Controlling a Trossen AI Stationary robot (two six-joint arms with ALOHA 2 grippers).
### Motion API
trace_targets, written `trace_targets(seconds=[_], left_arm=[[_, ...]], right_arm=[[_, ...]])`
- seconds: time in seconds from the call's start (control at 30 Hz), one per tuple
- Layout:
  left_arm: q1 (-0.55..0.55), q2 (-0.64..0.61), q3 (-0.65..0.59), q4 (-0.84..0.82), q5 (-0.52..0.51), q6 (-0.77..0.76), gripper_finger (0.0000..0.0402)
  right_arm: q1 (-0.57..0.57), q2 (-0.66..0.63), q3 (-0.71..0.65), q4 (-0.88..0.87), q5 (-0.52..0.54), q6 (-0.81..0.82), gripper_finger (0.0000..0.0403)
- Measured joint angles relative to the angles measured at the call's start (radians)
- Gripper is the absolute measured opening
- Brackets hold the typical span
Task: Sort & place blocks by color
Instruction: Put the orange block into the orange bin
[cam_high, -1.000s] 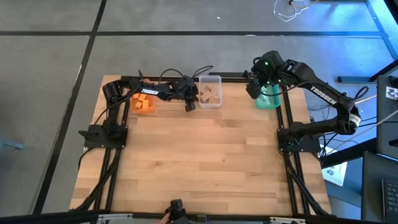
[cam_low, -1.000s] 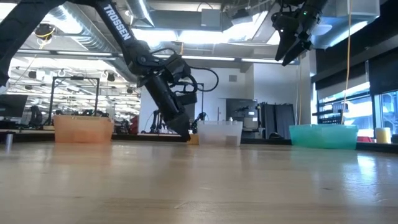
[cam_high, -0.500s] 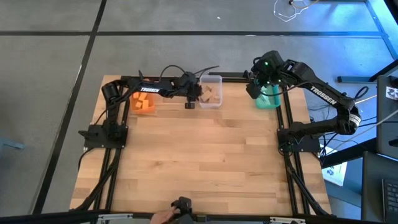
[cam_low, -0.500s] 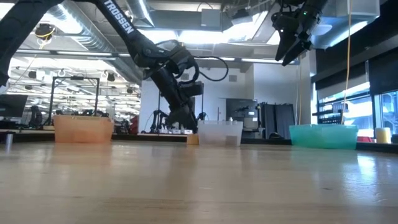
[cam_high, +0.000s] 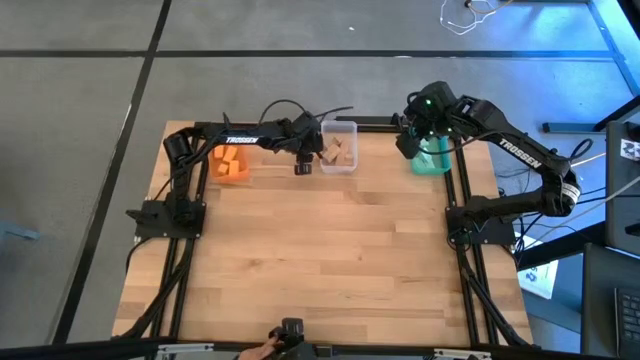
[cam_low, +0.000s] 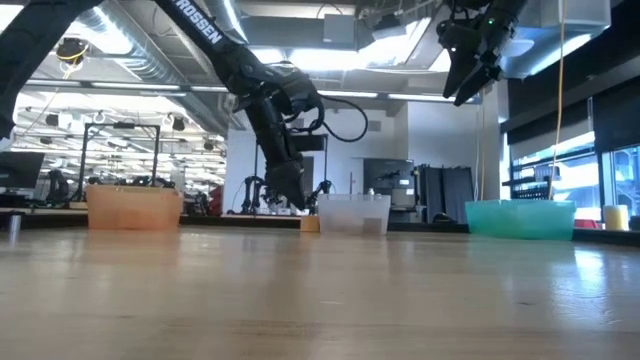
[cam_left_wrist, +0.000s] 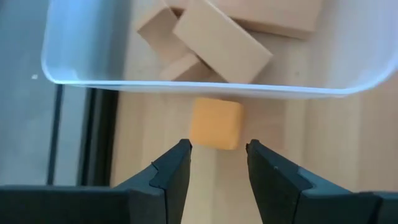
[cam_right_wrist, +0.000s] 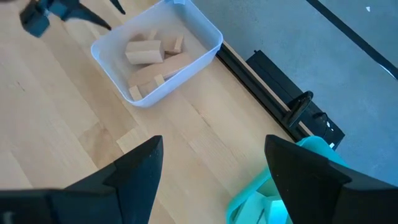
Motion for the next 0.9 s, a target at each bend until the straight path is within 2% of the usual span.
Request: trace_targets(seconds=[0.1, 0.27, 0.4, 0.53, 0.9], left_arm=[[0.007, 0.000, 0.027, -0.046, 0.023, -0.002, 0.0149], [0.013, 0.000, 0.038, -0.058, 0.043, -0.005, 0.0147], [0.015, 0.000, 0.039, -0.061, 0.046, -0.008, 0.0149], [0.016, 0.000, 0.039, -0.069, 0.052, -0.026, 0.0148], [0.016, 0.000, 0.039, -0.072, 0.178, -0.032, 0.0149]], right_arm=[[0.000, 0.000, 0.000, -0.016, -0.017, -0.047, 0.0281], [0.000, 0.000, 0.000, -0.022, -0.262, -0.177, 0.0281], [0.000, 0.000, 0.000, -0.021, -0.390, -0.208, 0.0281], [0.000, 0.000, 0.000, -0.020, -0.415, -0.208, 0.0281], [0.000, 0.000, 0.000, -0.020, -0.418, -0.208, 0.0281]])
